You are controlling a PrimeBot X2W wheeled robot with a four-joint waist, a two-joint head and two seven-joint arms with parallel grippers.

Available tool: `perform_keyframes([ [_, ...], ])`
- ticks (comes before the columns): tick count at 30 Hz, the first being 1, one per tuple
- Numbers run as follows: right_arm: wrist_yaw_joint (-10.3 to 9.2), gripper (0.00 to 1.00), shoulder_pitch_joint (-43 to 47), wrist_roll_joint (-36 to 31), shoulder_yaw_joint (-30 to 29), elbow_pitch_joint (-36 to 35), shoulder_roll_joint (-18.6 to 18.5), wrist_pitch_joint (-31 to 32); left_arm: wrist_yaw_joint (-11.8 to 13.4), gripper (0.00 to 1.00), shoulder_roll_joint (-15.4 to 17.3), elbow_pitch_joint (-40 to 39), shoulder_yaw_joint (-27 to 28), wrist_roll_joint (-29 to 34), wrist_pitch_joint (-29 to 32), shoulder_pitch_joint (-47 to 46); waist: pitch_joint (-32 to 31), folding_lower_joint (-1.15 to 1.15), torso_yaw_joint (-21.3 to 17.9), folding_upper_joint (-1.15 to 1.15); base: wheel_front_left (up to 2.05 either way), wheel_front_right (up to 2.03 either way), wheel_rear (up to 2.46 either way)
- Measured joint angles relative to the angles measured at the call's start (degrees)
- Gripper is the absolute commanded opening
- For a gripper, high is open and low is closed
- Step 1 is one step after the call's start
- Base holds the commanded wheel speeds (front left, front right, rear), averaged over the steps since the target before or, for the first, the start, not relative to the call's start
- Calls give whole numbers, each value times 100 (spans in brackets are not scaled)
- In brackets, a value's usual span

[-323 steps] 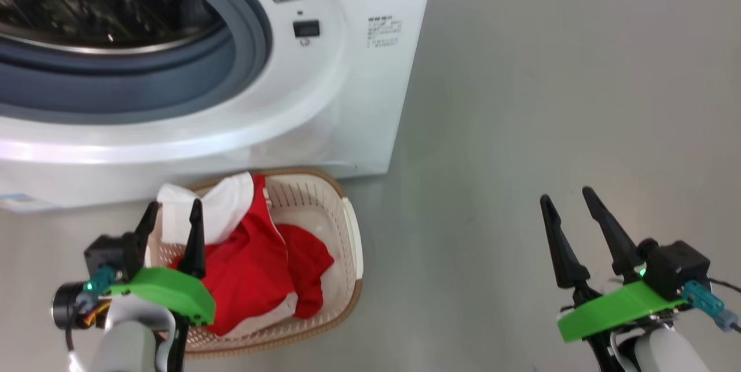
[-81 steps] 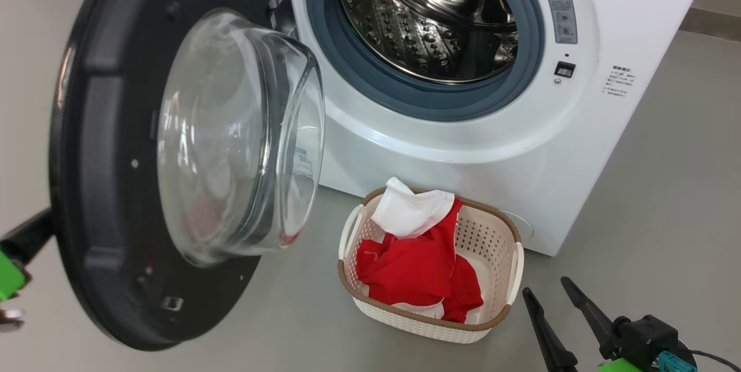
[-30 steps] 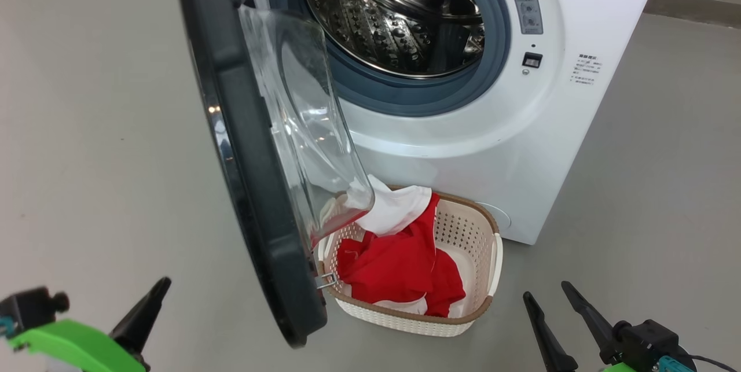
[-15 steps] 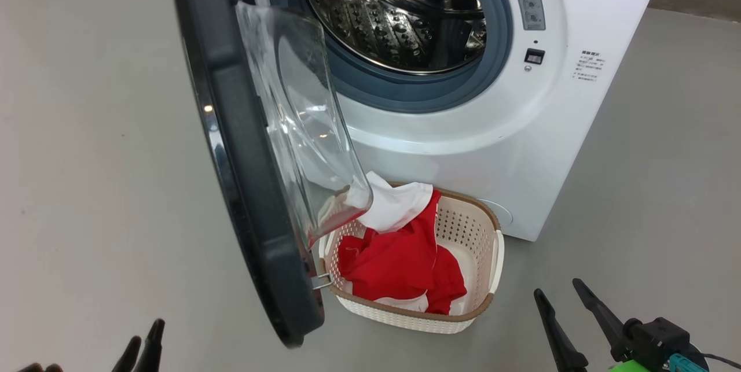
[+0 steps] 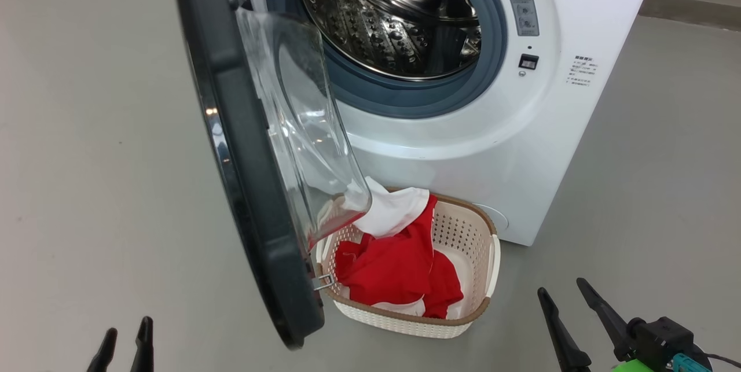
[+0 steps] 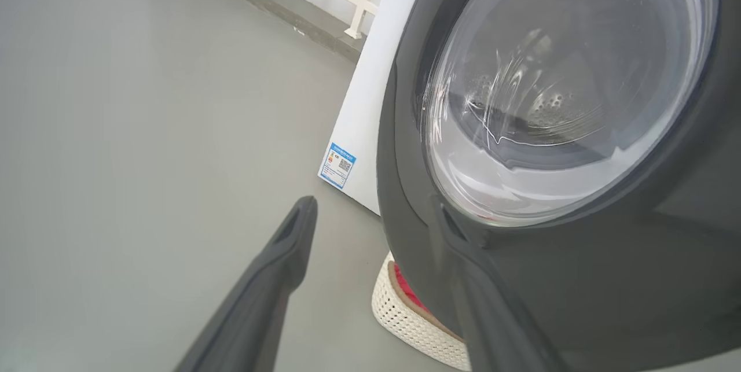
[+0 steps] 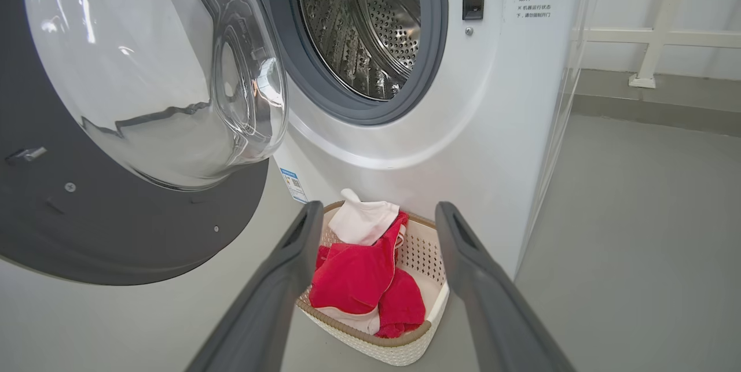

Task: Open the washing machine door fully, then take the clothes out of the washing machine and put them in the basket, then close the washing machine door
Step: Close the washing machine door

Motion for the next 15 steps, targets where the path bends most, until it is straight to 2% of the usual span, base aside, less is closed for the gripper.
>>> perform_keyframes([
  [4, 0, 100, -1, 0, -9, -5, 1, 0, -1, 100, -291, -330, 479, 1407, 1, 154, -27, 0, -23, 0, 0, 0, 0],
  [7, 0, 100, 0, 0, -47, -21, 1, 0, -1, 100, -591, -676, 836, 2204, 0, 241, -47, 0, -38, 0, 0, 0, 0],
  [11, 0, 100, 2, 0, -108, -49, 2, 0, -1, 100, -894, -1093, 1152, 2919, 0, 356, -83, 0, -58, 0, 0, 0, 0],
  [15, 0, 100, 8, 1, -145, -91, 7, 0, -1, 100, -1066, -1157, 1270, 3236, 0, 514, -120, 0, -80, 0, 0, 0, 0],
])
